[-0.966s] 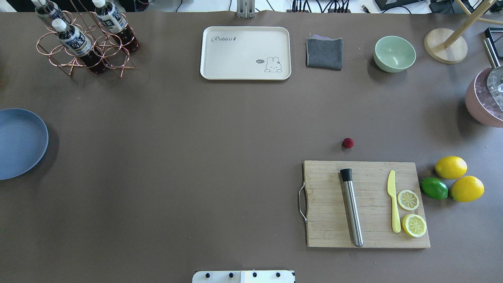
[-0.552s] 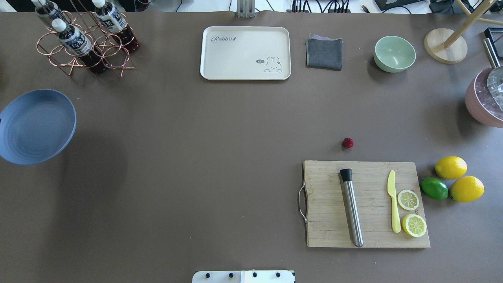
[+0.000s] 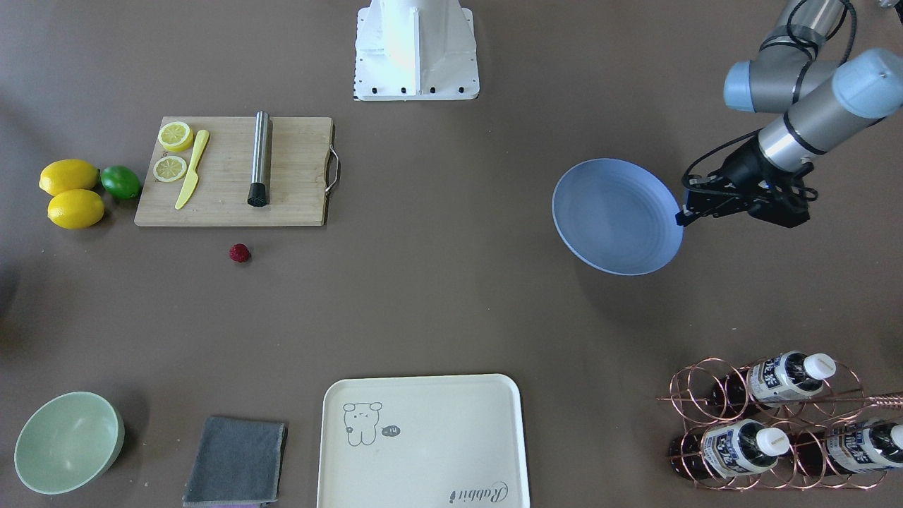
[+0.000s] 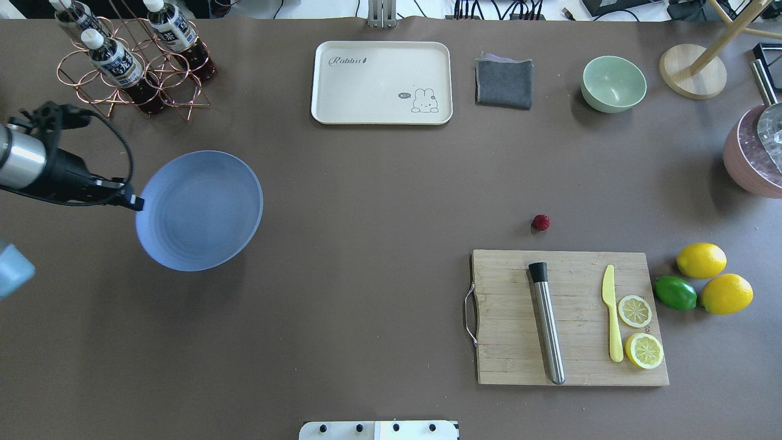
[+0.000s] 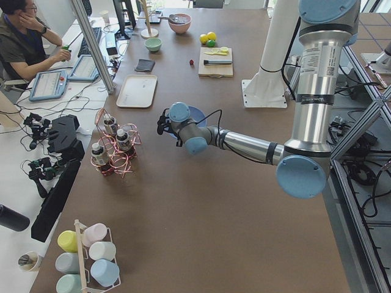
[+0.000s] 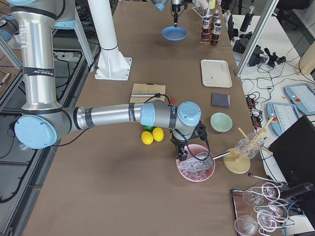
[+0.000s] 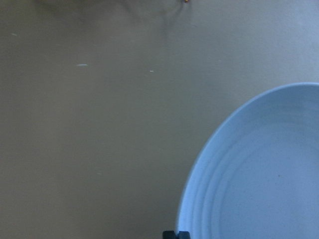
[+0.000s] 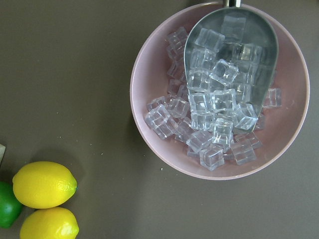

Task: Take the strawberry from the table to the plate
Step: 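Push the blue plate with the left gripper toward the table center, then slide the blue plate with the left gripper to the table center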

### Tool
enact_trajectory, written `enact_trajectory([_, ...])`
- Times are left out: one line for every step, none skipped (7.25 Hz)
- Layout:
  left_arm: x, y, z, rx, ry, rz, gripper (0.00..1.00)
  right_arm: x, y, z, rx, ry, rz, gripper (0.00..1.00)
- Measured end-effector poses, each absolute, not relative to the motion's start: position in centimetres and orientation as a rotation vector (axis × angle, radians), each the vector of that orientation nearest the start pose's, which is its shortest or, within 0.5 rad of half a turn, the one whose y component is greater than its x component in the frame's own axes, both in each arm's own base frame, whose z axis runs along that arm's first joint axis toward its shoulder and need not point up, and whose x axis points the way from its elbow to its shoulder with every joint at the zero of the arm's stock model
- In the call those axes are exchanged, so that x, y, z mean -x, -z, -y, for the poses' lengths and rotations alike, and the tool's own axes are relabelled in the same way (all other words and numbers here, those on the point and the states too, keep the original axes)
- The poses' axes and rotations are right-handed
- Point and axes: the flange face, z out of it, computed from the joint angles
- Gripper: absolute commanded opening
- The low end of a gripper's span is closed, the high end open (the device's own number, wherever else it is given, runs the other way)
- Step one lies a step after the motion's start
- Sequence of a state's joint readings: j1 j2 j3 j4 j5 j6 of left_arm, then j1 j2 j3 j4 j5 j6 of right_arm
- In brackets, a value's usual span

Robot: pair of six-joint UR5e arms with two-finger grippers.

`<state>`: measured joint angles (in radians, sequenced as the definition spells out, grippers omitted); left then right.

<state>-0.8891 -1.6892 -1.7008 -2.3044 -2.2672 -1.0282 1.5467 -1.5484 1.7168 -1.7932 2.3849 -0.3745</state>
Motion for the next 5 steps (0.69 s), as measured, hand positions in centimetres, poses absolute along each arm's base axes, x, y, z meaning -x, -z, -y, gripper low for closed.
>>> enact_trajectory([-34.4, -41.1, 46.2, -0.127, -0.005, -1.133, 0.0, -3.8, -58.9, 50.0, -0.088, 0.36, 0.821, 1.0])
enact_trajectory([-39.2, -37.2, 45.6, -0.123, 0.024, -1.127, 0.0, -2.6, -58.2, 50.7, -0.079, 0.358, 0.825, 1.0])
enact_trajectory([-43.4, -33.3, 44.9, -0.123, 0.048, -1.11, 0.0, -1.6, -57.8, 51.3, -0.073, 0.364, 0.828, 1.0])
enact_trajectory([-46.8, -30.6, 43.5, -0.125, 0.064, -1.095, 0.0, -0.9, -57.6, 51.6, -0.068, 0.373, 0.829, 1.0])
enact_trajectory([-49.4, -29.3, 41.8, -0.133, 0.068, -1.084, 0.0, -0.2, -57.3, 51.9, -0.066, 0.385, 0.829, 1.0])
